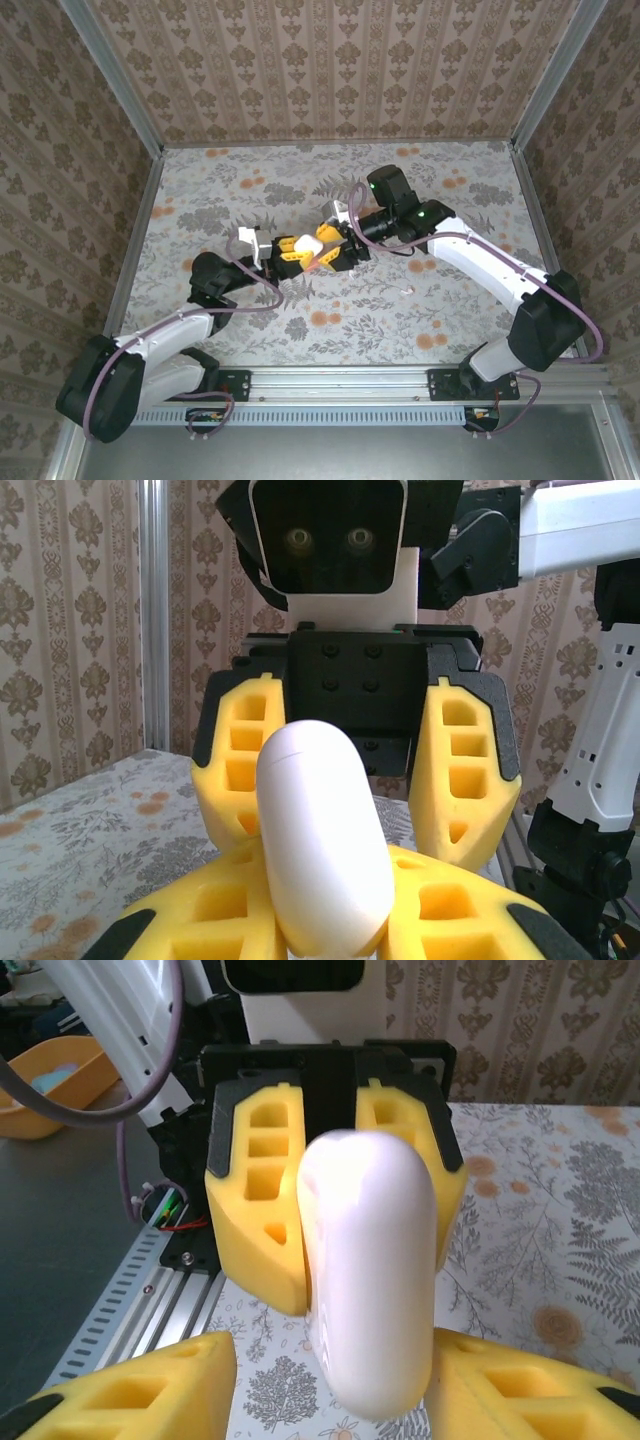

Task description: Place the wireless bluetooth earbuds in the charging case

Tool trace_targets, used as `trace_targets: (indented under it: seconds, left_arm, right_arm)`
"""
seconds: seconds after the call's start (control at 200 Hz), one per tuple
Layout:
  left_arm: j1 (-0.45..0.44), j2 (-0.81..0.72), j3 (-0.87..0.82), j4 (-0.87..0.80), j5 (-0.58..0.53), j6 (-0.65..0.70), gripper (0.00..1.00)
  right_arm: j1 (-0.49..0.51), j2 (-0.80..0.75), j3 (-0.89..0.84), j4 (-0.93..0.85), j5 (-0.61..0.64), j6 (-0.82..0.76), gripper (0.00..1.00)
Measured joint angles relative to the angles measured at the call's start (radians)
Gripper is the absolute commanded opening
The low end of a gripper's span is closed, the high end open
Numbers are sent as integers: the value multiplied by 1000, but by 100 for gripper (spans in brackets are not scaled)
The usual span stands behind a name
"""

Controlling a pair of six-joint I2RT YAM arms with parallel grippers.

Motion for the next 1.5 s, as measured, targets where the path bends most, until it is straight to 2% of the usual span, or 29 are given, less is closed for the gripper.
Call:
trace_targets:
  seconds: [0.14,0.285,0.39,0.475,0.51,0.56,0.665,0.815,0.99,1.21,1.495]
  left_arm:
    - [-9,14,0,18,6,-2,16]
    - [-14,16,0,27,13,-2,16]
    - [-14,16,0,32,14,-2,22]
    - [-15,16,0,32,11,0,35]
    - [-18,16,0,30,3,-3,45]
    - [-20,15,1,22,-10,-5,54]
    - [-20,-6,2,-38,-40,16,63]
    - [-20,-105,23,-224,-75,105,66]
    - [-21,-238,42,-473,-127,280,67]
    - [-47,-252,116,-782,-172,494,67]
    - [-65,-235,137,-927,-190,604,65]
  right_arm:
    - [-5,16,16,-23,-11,-15,34]
    - [-10,19,28,-47,-16,-27,21]
    - [-11,19,36,-64,-16,-35,18]
    - [-11,19,37,-72,-15,-44,17]
    - [-10,19,37,-76,-14,-50,16]
    - [-6,18,37,-85,-10,-57,16]
    - [2,8,37,-101,26,-70,16]
    - [3,-34,23,-143,126,-87,16]
    - [14,-72,5,-182,277,-111,16]
    - [108,-63,19,-279,523,-192,17]
    - [174,-16,66,-348,664,-267,16]
